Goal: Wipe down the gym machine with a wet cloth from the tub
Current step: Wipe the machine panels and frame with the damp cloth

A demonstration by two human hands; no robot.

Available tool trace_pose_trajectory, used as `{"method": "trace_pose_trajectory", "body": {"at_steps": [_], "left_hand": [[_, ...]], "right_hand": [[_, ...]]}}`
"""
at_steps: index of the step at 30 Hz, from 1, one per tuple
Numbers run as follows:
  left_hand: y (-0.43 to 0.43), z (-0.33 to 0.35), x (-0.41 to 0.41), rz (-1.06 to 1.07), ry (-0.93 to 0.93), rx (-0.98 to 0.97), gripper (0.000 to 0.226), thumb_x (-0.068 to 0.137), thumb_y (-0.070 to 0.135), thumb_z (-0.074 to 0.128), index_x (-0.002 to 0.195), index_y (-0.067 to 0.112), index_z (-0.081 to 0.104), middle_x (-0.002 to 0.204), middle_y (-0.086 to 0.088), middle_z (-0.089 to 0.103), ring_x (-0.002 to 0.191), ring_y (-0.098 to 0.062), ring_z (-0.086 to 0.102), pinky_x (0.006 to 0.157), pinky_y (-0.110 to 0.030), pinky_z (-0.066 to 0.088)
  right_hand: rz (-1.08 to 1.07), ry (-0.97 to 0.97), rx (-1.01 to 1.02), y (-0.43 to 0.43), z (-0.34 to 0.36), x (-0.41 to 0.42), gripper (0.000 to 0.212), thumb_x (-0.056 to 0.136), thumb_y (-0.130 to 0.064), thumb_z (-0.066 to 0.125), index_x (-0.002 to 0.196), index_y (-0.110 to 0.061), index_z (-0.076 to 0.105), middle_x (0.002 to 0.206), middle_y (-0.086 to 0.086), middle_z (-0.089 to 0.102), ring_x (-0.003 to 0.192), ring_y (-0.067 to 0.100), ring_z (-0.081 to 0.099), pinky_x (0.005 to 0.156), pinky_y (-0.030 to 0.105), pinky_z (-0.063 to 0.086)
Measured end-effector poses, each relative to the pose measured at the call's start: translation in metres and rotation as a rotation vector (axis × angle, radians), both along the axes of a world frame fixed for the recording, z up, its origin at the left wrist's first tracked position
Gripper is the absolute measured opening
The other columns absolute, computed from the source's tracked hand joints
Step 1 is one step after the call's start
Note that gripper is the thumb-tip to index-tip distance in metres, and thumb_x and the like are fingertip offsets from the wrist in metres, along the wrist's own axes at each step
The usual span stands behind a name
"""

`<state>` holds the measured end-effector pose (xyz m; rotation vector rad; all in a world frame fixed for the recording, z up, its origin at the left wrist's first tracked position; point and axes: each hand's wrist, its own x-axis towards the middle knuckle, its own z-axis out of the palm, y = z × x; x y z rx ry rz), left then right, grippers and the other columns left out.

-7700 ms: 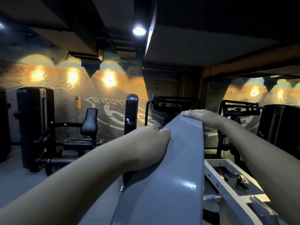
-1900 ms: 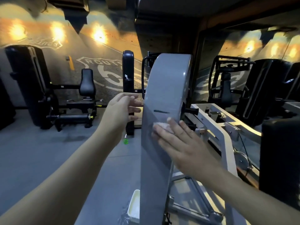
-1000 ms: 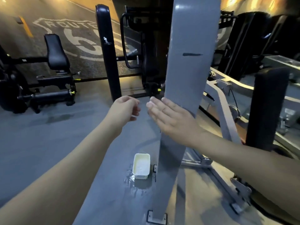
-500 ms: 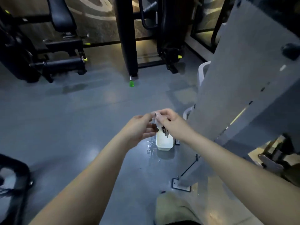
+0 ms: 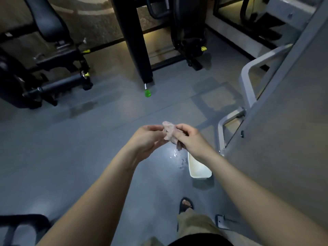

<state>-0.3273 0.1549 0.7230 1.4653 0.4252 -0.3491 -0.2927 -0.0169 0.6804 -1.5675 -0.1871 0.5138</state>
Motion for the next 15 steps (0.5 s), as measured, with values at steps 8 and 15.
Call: {"method": "trace_pose_trajectory", "body": {"at_steps": [8, 15], "left_hand": [[-0.001, 0.017, 0.177, -0.108, 0.100, 0.282, 0.029, 0.092, -0.011, 0.043, 0.087, -0.001, 0.069, 0.076, -0.020, 0.069, 0.061, -0.025, 0.067, 0.062, -0.031, 0.057], [-0.082, -0.001, 0.330, -0.452, 0.147, 0.226, 0.022, 0.077, 0.016, 0.056, 0.086, -0.002, 0.065, 0.078, -0.028, 0.062, 0.070, -0.034, 0.066, 0.069, -0.038, 0.053]], "right_hand": [[-0.270, 0.141, -0.028, -0.020, 0.008, 0.160, 0.029, 0.109, -0.026, 0.049, 0.102, 0.001, 0.059, 0.071, 0.015, 0.052, 0.058, 0.023, 0.051, 0.052, 0.025, 0.040], [-0.467, 0.147, -0.123, -0.101, -0.018, 0.230, 0.027, 0.097, -0.051, 0.064, 0.111, -0.029, 0.066, 0.094, 0.000, 0.072, 0.086, 0.015, 0.069, 0.082, 0.037, 0.059]]}}
